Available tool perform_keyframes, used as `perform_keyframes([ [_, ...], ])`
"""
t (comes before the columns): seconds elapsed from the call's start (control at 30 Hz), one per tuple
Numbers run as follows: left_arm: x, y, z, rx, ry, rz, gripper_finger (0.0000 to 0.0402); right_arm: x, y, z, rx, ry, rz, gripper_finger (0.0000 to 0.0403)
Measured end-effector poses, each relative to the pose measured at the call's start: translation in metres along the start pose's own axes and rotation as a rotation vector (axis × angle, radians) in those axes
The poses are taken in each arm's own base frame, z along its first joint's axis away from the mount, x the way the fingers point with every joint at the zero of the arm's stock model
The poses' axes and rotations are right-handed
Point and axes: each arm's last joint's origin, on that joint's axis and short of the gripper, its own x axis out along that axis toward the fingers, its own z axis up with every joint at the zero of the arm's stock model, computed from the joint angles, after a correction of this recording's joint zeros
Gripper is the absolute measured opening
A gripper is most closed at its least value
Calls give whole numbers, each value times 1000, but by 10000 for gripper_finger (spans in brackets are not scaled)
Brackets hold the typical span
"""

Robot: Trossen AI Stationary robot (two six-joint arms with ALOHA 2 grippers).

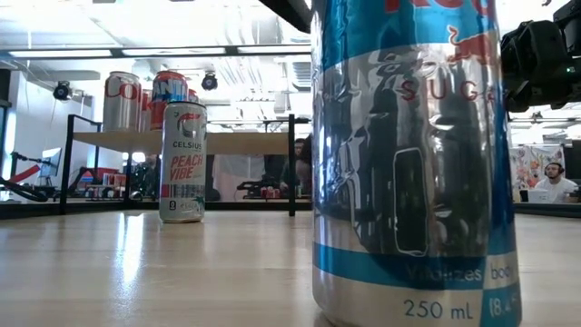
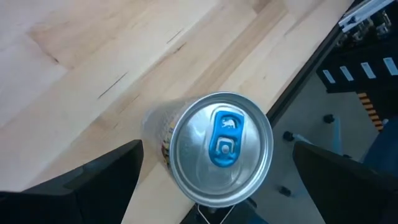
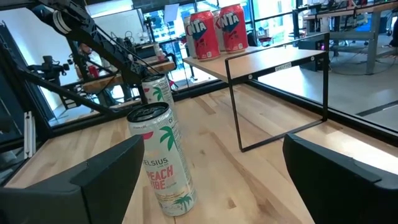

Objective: Place canned beverage on shelf
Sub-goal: Move the left blue soda can below the left white pink soda can

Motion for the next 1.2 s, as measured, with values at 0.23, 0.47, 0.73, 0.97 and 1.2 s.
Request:
perform_keyframes([
  [0.23,0,3,0,-5,-10,30,383,0,0,0,0,0,0,368],
  [0.47,9,3,-2,-5,-35,43,311,0,0,0,0,0,-1,368],
  [0.73,16,4,-4,-12,-21,48,223,0,0,0,0,0,-1,368],
  [0.97,6,7,-1,0,4,112,223,0,0,0,0,1,0,368],
  [1.2,-19,11,8,31,-71,229,230,0,0,0,0,0,0,368],
])
